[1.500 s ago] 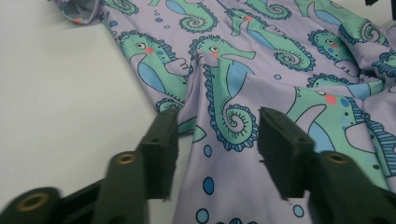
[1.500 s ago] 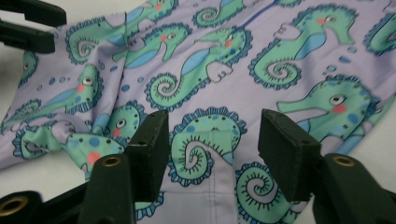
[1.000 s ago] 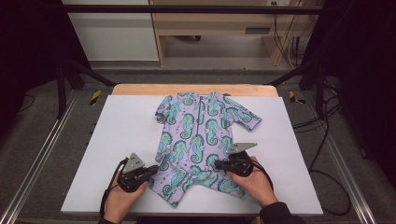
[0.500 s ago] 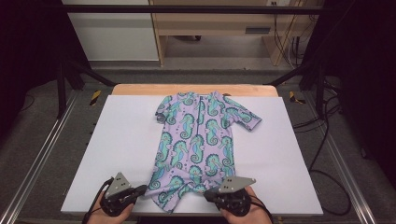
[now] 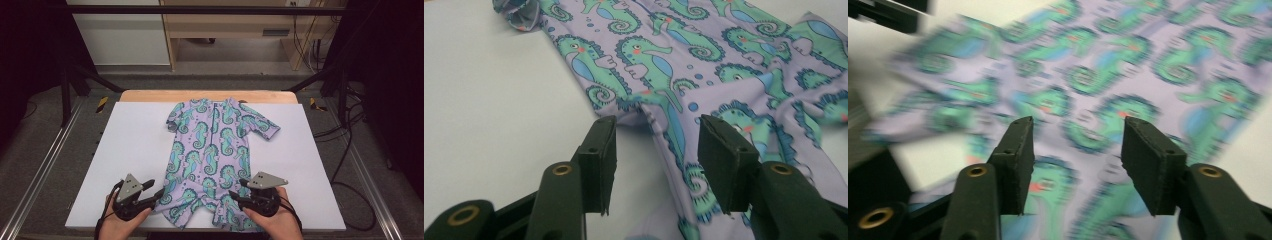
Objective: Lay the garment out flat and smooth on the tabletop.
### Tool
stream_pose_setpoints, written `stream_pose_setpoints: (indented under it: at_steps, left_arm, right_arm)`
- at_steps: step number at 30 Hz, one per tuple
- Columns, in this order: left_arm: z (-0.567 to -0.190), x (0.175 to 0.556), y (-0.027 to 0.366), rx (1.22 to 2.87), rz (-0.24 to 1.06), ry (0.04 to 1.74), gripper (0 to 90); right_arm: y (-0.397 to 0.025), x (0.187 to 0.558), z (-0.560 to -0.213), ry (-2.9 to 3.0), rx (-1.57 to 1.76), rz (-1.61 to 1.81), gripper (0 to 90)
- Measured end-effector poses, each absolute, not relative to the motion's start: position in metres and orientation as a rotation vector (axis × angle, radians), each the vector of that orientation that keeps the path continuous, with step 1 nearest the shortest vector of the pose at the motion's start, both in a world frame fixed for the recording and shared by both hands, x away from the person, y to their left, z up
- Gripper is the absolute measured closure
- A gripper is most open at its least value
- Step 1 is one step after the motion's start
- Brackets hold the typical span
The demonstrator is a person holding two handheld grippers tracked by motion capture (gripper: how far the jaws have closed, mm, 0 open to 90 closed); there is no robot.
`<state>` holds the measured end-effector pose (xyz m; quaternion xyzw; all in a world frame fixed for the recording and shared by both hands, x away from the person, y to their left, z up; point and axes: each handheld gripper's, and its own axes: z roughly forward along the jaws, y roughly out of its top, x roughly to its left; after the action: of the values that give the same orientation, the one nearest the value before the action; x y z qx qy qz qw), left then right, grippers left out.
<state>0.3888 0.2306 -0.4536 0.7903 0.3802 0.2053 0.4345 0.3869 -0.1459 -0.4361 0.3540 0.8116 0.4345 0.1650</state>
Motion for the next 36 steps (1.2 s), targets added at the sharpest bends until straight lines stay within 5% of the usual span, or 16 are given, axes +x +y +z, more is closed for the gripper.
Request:
stream_pose_setpoints:
  at_steps: [5, 21, 25, 32, 36]
  left_arm:
    - [-0.46, 0.403, 0.223, 1.969, 0.504, 0.967, 48.4]
    - [-0.474, 0.391, 0.224, 2.001, 0.459, 0.953, 56.3]
    - [-0.477, 0.389, 0.222, 2.018, 0.45, 0.955, 58.5]
    - [-0.48, 0.387, 0.219, 2.041, 0.417, 0.937, 80.7]
    - [-0.478, 0.384, 0.219, 2.05, 0.393, 0.921, 87.4]
  right_arm:
    - [-0.162, 0.401, -0.451, 2.261, 1.131, 1.172, 39.3]
    - [-0.174, 0.397, -0.48, 2.292, 1.213, 1.151, 46.5]
    - [-0.173, 0.397, -0.482, 2.297, 1.213, 1.138, 55.3]
    - [-0.173, 0.393, -0.49, 2.308, 1.17, 1.165, 83.8]
    - [-0.172, 0.391, -0.49, 2.315, 1.143, 1.174, 87.0]
